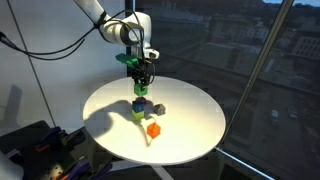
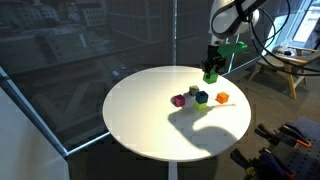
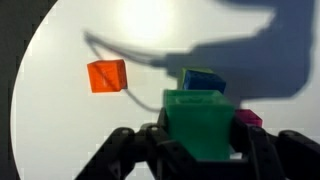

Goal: Pick up the green block and put it on the blue block top

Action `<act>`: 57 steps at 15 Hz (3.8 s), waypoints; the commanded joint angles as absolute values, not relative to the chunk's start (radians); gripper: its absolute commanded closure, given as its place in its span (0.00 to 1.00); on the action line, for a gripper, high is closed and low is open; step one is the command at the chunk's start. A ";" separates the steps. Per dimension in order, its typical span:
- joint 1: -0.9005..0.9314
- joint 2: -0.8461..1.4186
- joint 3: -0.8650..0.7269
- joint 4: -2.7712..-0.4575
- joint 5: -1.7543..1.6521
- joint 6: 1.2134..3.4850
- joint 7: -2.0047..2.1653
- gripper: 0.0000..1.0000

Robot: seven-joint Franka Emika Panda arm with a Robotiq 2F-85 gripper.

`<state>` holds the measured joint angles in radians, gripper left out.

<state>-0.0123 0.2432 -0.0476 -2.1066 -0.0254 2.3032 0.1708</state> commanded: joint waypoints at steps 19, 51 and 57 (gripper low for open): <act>0.032 0.405 -0.049 -1.997 -0.033 2.305 0.197 0.70; 0.031 0.398 -0.056 -2.003 -0.031 2.290 0.198 0.00; 0.032 0.327 -0.058 -2.024 -0.035 2.274 0.198 0.00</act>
